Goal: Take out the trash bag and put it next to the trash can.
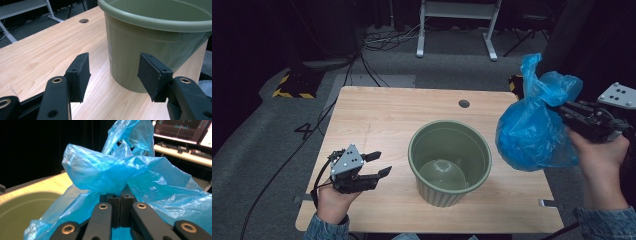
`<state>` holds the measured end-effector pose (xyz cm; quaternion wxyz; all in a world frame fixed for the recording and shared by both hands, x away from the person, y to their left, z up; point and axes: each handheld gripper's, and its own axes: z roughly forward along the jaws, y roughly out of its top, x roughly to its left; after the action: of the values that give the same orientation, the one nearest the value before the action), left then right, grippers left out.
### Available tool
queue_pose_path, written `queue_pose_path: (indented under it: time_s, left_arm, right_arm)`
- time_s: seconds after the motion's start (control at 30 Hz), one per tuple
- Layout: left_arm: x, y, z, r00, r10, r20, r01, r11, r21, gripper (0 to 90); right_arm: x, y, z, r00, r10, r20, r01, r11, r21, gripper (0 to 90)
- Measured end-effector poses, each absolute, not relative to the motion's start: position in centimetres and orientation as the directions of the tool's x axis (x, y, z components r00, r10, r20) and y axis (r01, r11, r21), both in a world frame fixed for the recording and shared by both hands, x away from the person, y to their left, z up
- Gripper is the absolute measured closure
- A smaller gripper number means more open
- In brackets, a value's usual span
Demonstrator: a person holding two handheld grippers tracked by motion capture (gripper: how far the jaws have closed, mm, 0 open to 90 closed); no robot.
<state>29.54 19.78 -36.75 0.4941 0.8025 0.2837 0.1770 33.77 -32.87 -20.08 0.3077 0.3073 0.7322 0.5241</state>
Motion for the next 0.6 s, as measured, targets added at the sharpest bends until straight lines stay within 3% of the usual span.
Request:
queue_pose_path:
  time_s: [0.6]
  left_arm:
    - [29.5,21.0,-37.6,0.752,0.659,-0.012,0.313,-0.342,0.886,42.4]
  right_arm:
    - [37.5,-32.8,-27.8,-0.62,0.783,-0.046,0.261,0.261,0.929,89.5]
